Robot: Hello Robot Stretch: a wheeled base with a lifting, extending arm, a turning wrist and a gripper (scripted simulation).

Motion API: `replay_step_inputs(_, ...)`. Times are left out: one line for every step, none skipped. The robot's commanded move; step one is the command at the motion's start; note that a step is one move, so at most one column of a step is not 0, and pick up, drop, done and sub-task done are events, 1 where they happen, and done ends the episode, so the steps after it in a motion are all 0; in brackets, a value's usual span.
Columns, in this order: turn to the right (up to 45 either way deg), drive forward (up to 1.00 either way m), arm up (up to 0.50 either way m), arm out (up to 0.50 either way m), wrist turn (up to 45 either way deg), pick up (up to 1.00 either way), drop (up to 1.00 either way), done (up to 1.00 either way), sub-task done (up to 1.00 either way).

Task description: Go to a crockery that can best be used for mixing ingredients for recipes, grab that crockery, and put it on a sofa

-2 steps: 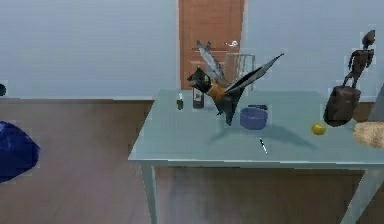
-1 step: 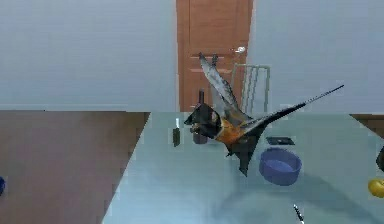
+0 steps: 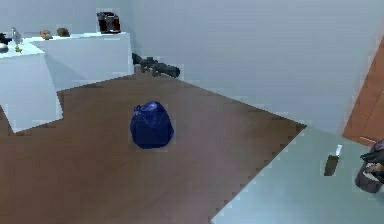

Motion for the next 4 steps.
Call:
replay_step_inputs(-15.0, 0.0, 0.0, 0.0, 0.0, 0.0, 0.0, 0.0, 0.0)
replay_step_inputs(0.0, 0.0, 0.5, 0.0, 0.0, 0.0, 0.0, 0.0, 0.0)
replay_step_inputs(0.0, 0.0, 0.34, 0.0, 0.0, 0.0, 0.0, 0.0, 0.0)
replay_step_inputs(0.0, 0.0, 0.0, 0.46, 0.0, 0.0, 0.0, 0.0, 0.0)
